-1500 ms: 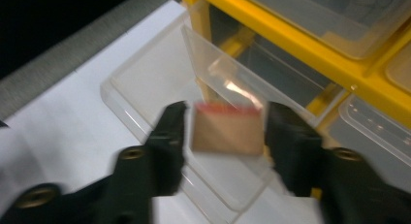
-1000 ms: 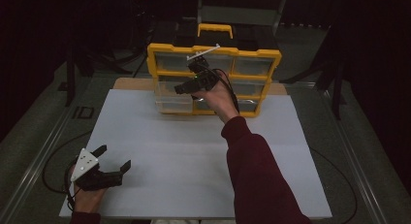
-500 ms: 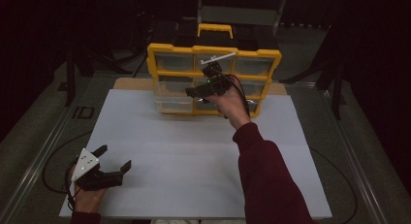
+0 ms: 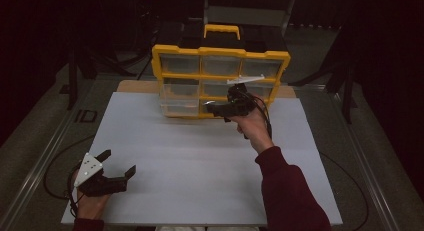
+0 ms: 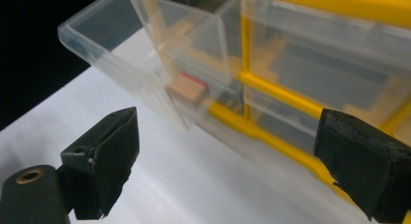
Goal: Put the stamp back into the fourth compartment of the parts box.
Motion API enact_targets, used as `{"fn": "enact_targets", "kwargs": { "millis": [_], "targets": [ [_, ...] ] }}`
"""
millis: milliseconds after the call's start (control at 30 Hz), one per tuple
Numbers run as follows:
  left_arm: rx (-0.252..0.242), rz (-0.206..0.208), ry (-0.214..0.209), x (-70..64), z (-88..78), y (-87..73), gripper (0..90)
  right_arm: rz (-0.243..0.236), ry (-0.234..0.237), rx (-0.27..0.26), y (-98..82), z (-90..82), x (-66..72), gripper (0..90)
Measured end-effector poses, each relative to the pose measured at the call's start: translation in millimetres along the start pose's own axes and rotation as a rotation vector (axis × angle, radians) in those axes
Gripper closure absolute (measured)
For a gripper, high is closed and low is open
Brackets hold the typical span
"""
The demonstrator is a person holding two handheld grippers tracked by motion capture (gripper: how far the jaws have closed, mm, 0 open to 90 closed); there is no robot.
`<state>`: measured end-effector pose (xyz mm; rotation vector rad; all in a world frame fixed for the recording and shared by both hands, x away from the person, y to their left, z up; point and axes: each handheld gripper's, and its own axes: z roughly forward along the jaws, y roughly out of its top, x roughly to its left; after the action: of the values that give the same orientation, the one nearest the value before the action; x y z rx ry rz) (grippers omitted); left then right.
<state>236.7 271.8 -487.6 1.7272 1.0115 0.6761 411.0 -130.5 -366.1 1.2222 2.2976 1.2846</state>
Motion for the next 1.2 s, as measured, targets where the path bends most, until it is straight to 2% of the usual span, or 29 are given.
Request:
{"fn": "enact_targets", "kwargs": {
  "millis": [200, 333, 367, 400, 500, 533, 567, 600, 833, 967, 1000, 1067, 1167, 1200],
  "targets": [
    [-0.001, -0.004, 0.004, 0.0, 0.7, 0.1, 0.1, 0.012, -0.003, -0.023, -32.6, -10.9, -6.4, 9.1],
    [-0.001, -0.013, 0.008, 1.2, 1.4, -0.2, 0.1, 0.023, -0.026, -0.032, -54.1, -17.6, -11.8, 9.1],
    [-0.001, -0.013, 0.008, 1.2, 1.4, -0.2, 0.1, 0.023, -0.026, -0.032, -54.1, -17.6, -11.8, 9.1],
    [-0.001, -0.014, 0.007, 1.3, 1.8, -0.1, 0.1, 0.024, -0.031, -0.029, -64.3, -20.6, -13.5, 9.1],
    [-0.010, -0.019, 0.004, 1.3, 1.8, 0.7, 0.1, 0.005, -0.059, -0.031, -74.7, -23.4, -13.5, 9.1],
    [-0.016, -0.021, 0.003, 1.5, 1.5, 1.1, 0.1, -0.017, -0.080, -0.033, -85.1, -26.1, -13.3, 9.1],
    [-0.016, -0.021, 0.003, 1.5, 1.5, 1.1, 0.1, -0.017, -0.080, -0.033, -85.1, -26.1, -13.3, 9.1],
    [-0.015, -0.020, 0.003, 1.6, 1.5, 1.3, 0.1, -0.028, -0.095, -0.035, -95.9, -29.6, -13.0, 9.1],
    [-0.020, -0.026, 0.003, 3.3, 3.4, 2.6, 0.1, -0.059, -0.154, -0.045, -136.7, -41.4, -9.4, 9.1],
    [-0.026, -0.028, 0.008, 6.1, 2.1, 3.7, 0.1, -0.079, -0.160, -0.068, -160.0, -48.6, -7.9, 9.1],
    [-0.029, -0.032, 0.009, 6.8, 1.8, 4.0, 0.1, -0.079, -0.160, -0.068, -160.0, -48.6, -7.9, 9.1],
    [-0.029, -0.030, 0.011, 7.7, 1.6, 4.6, 0.1, -0.089, -0.160, -0.088, -175.7, -53.8, -8.3, 9.0],
    [-0.035, -0.035, 0.006, 8.0, 2.4, 5.4, 0.1, -0.081, -0.155, -0.096, -183.8, -57.4, -9.4, 9.0],
    [-0.032, -0.032, -0.002, 8.2, 3.3, 5.7, 0.1, -0.079, -0.153, -0.124, -191.3, -62.1, -11.0, 9.1]
  ]
}}
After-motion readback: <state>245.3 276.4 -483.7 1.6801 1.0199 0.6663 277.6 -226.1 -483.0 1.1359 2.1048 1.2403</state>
